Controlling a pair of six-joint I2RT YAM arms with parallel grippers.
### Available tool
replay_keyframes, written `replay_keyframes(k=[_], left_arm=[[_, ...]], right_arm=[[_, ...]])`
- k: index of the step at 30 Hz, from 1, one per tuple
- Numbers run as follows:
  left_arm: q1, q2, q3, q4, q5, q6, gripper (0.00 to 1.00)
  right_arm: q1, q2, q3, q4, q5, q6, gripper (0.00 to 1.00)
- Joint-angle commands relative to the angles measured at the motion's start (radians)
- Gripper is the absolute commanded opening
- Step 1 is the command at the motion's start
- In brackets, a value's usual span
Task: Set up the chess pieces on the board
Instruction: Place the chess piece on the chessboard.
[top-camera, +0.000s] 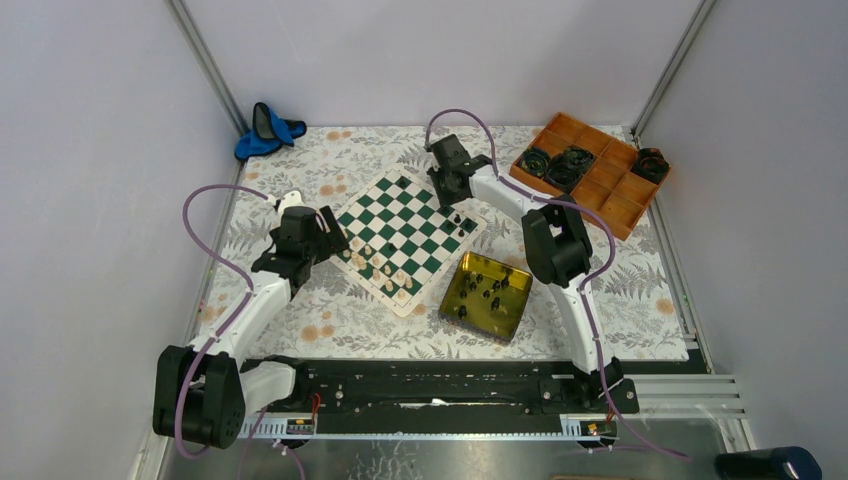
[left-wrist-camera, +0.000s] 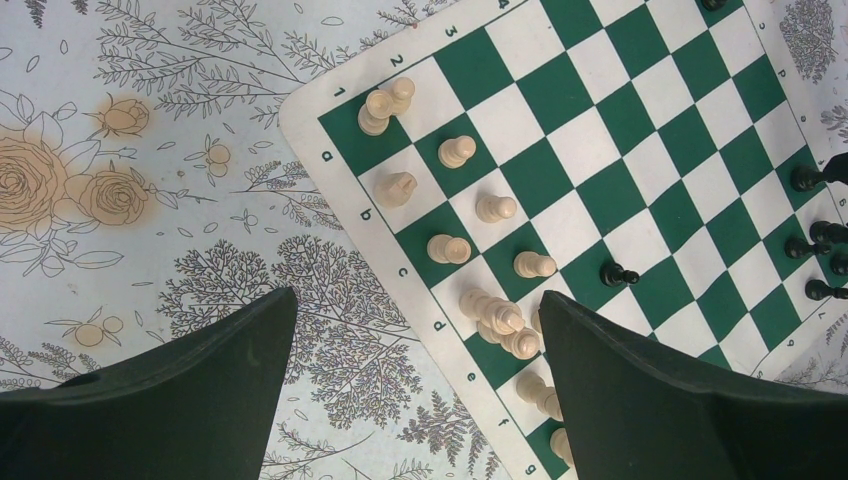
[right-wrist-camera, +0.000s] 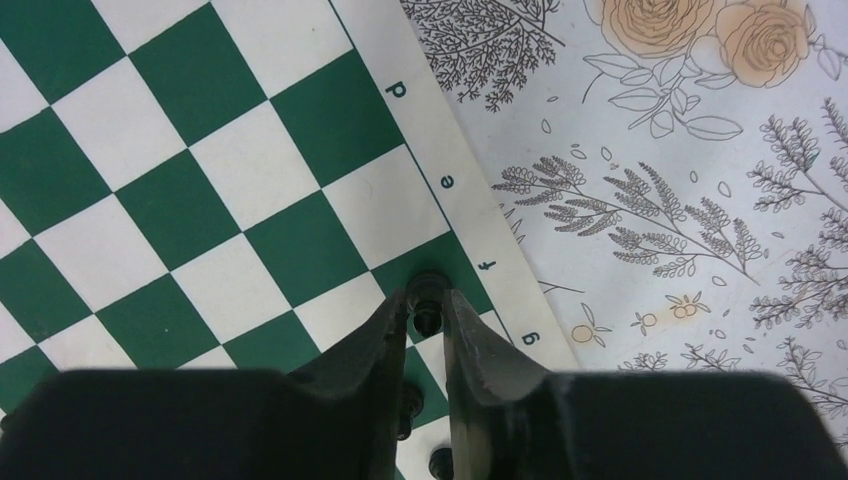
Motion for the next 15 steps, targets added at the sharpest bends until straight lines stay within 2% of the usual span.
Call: replay_keyframes(k=[1, 3, 5, 15], left_arm=[[-0.006, 0.006, 0.006, 0.049, 0.004, 0.019, 0.99], [-0.006, 0.005, 0.006, 0.047, 0.005, 0.020, 0.99], [-0.006, 0.004, 0.007, 0.048, 0.006, 0.019, 0.99], [-0.006, -0.008, 0.004, 0.045, 0.004, 0.018, 0.99]], right_arm=[[-0.007, 0.001, -0.011, 0.011, 0.000, 0.010, 0.33], [-0.007, -0.004, -0.013, 0.014, 0.003, 0.010, 0.41], [-0.006, -0.009, -0.014, 0.019, 0.008, 0.009, 0.44], [-0.006, -0.067, -0.023, 0.041, 0.044, 0.004, 0.49]])
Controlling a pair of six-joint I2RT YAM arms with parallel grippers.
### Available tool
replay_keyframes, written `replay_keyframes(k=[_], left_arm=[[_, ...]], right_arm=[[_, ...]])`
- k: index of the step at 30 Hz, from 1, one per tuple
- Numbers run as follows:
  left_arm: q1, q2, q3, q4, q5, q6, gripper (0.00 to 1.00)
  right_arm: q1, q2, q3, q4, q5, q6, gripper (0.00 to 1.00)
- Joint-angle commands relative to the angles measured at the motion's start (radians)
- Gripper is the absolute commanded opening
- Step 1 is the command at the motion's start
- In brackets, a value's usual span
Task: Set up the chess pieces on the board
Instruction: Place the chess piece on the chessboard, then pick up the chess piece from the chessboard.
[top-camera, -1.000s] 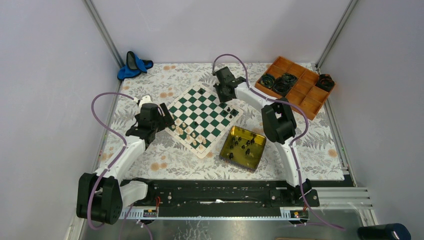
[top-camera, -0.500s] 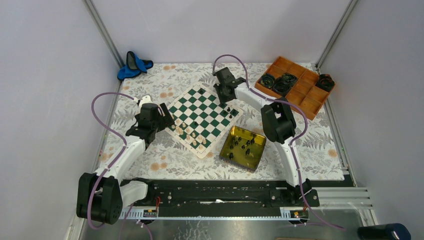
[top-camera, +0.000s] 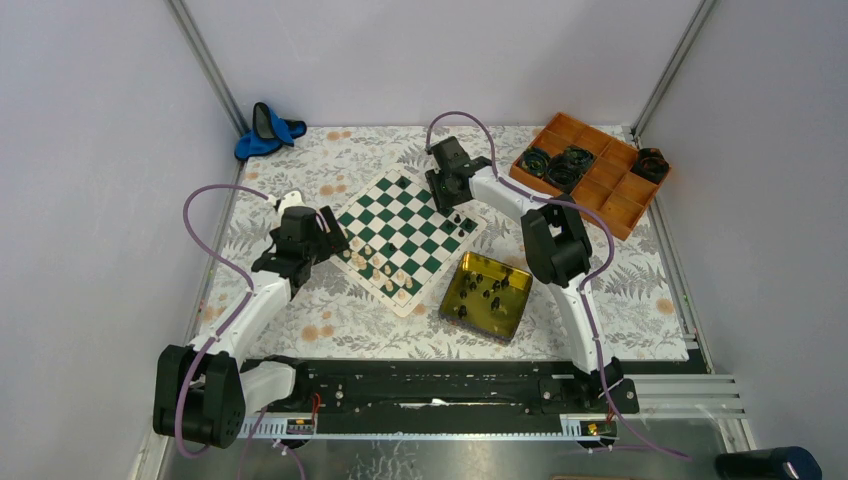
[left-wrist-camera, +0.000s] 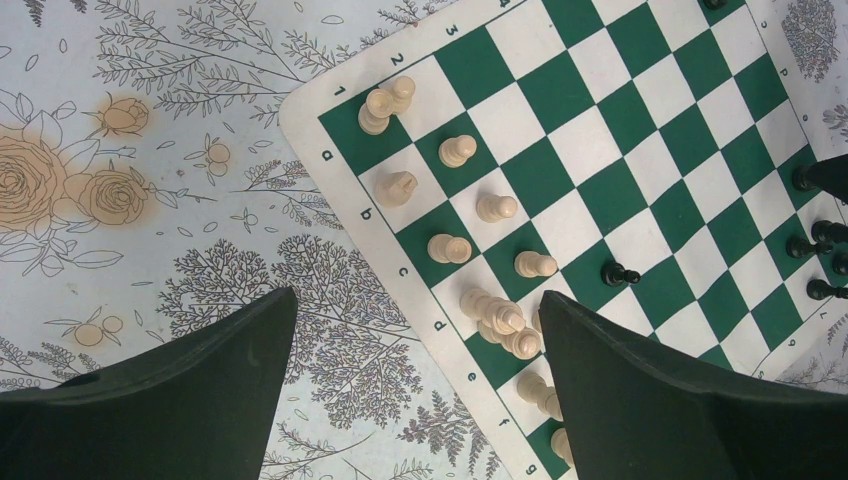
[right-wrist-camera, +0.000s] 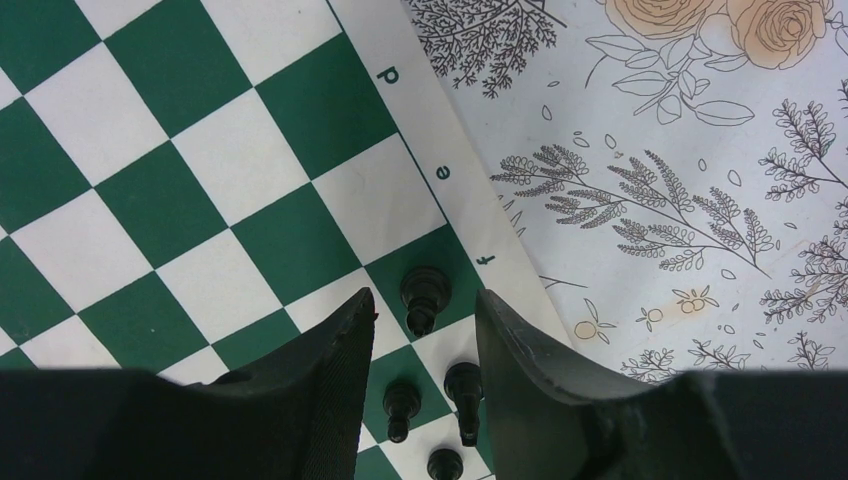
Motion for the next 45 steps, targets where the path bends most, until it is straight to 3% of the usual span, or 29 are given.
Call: replay_keyframes(k=[1, 9, 19, 29, 45], left_arm=[[-0.006, -0.011, 0.005, 0.044, 0.003, 0.017, 0.99], [-0.006, -0.015, 0.001, 0.044, 0.009, 0.008, 0.99], [-0.008, -0.027, 0.000, 0.044, 0.009, 0.004, 0.99], [-0.011, -0.034, -0.004, 0.045, 0.010, -0.003, 0.99], [-0.017, -0.045, -0.003, 0.032, 0.011, 0.000, 0.99]], right_arm=[[-0.006, -0.084, -0.013, 0.043, 0.044, -0.004, 0.49], [0.020, -0.186, -0.068, 0.078, 0.062, -0.019, 0.52], [0.147, -0.253, -0.150, 0.115, 0.025, -0.066, 0.57], [0.289, -0.202, -0.155, 0.109, -0.069, -0.119, 0.58], [0.323, -0.081, -0.060, 0.083, -0.096, -0.121, 0.55]])
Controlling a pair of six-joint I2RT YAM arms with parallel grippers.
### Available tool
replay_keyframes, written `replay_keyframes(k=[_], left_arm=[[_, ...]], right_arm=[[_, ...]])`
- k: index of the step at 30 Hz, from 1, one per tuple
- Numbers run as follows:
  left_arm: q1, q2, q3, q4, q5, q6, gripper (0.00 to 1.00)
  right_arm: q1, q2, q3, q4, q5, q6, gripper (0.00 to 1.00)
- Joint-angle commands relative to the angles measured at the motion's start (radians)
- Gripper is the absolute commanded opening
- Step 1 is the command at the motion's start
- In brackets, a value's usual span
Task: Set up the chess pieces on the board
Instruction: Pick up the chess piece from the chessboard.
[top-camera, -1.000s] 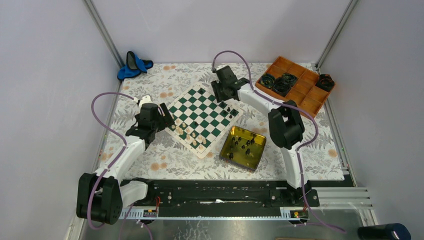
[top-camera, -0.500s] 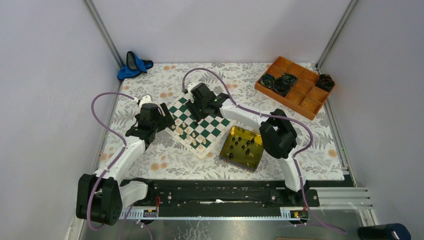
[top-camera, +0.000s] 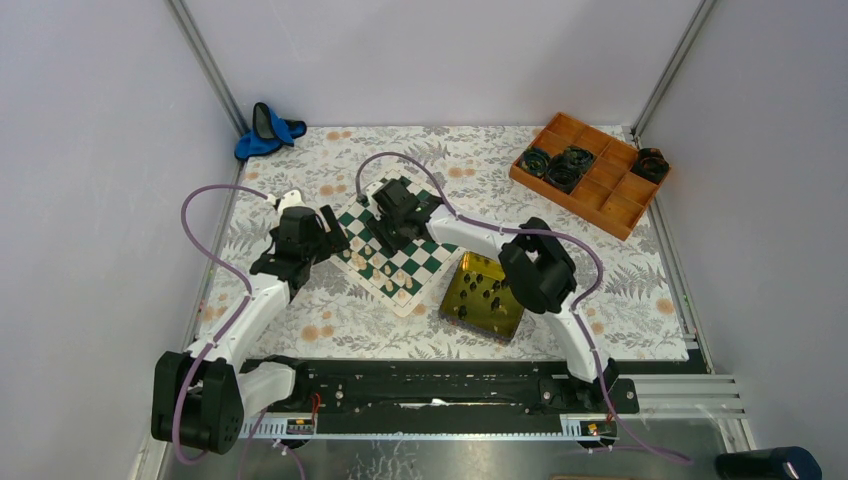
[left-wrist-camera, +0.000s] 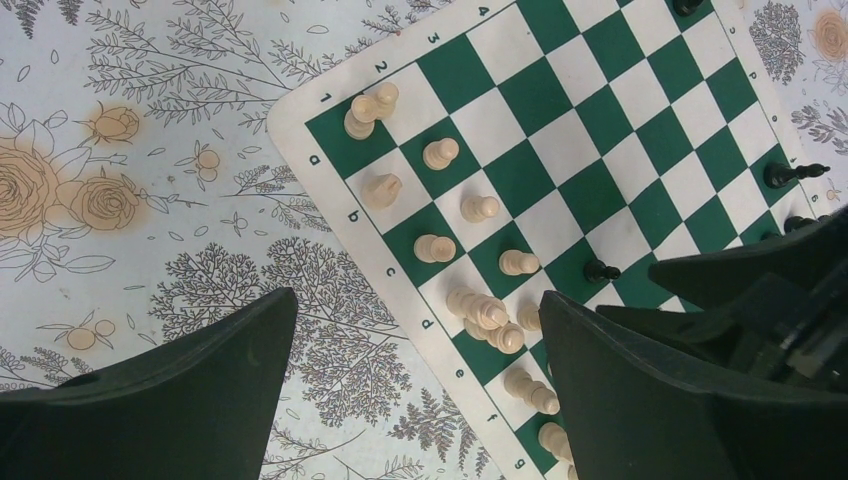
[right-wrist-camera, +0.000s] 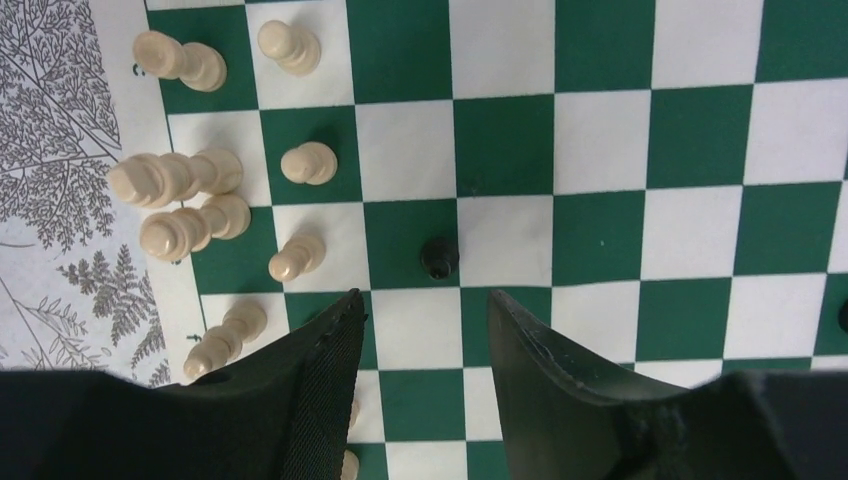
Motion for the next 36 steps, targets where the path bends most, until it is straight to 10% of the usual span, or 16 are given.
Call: replay_keyframes(k=[1, 36], left_arm=[[-0.009, -0.019, -0.002, 0.031, 0.001, 0.001, 0.99], [-0.025, -0.002, 0.000, 0.036, 0.001, 0.006, 0.99]], right_arm=[[0.007, 0.034, 0.086, -0.001, -0.021, -0.016, 0.54], [0.001, 0.096, 0.116, 0.013, 0.032, -0.022, 0.36]])
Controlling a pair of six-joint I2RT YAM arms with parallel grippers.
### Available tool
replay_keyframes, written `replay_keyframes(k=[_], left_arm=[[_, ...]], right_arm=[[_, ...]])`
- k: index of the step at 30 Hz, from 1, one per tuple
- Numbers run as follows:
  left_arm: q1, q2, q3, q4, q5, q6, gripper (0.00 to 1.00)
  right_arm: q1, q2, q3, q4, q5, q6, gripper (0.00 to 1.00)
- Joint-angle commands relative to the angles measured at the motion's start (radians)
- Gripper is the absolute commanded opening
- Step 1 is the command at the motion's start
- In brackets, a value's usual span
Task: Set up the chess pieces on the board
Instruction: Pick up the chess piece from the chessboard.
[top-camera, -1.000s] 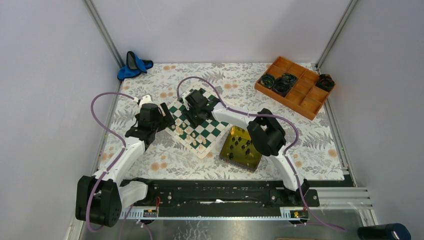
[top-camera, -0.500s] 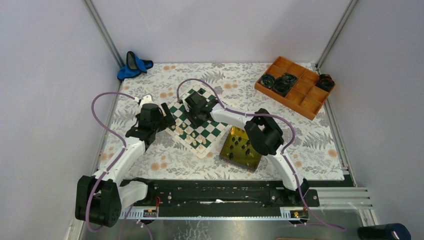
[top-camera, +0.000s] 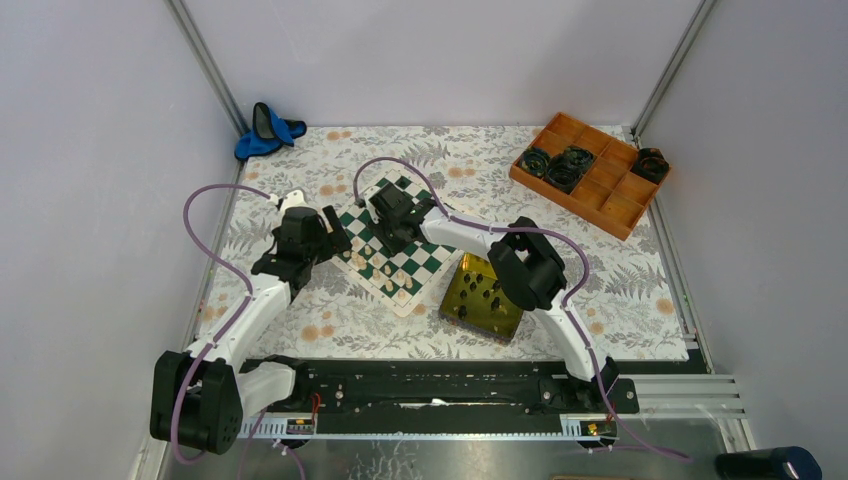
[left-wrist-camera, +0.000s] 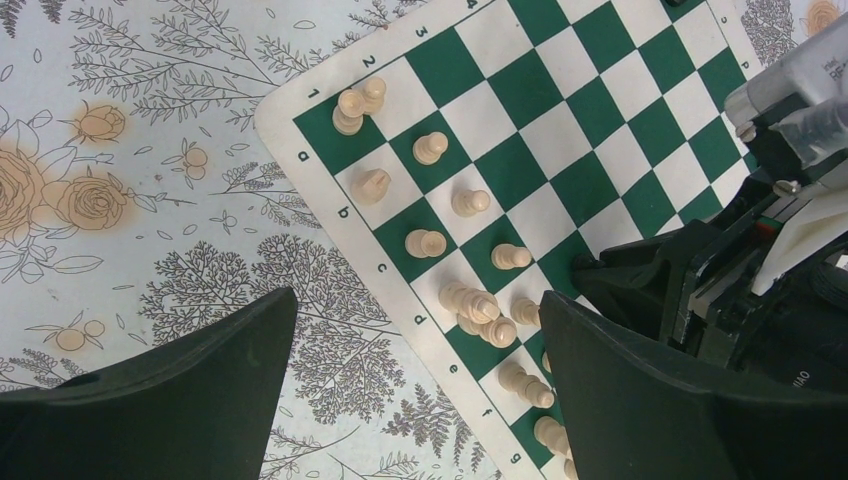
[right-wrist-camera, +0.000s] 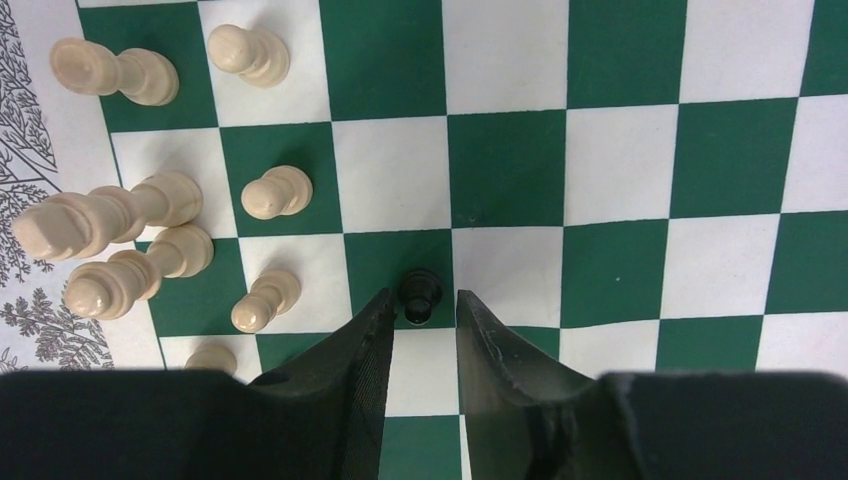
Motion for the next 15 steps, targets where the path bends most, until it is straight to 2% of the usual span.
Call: replay_keyframes(k=[1, 8, 15], left_arm=[[-0.010, -0.001, 0.000, 0.036, 0.001, 0.005, 0.99], [-0.014, -0.001, -0.001, 0.036, -0.003, 0.005, 0.99], [-0.015, 0.003, 0.001, 0.038, -0.002, 0.004, 0.99]], right_arm=[[0.000, 0.000, 0.053, 0.012, 0.026, -0.013, 0.37], [0.000, 0.009, 0.071, 0.005, 0.022, -0.013, 0.39], [-0.002, 0.013, 0.074, 0.001, 0.014, -0.013, 0.33]])
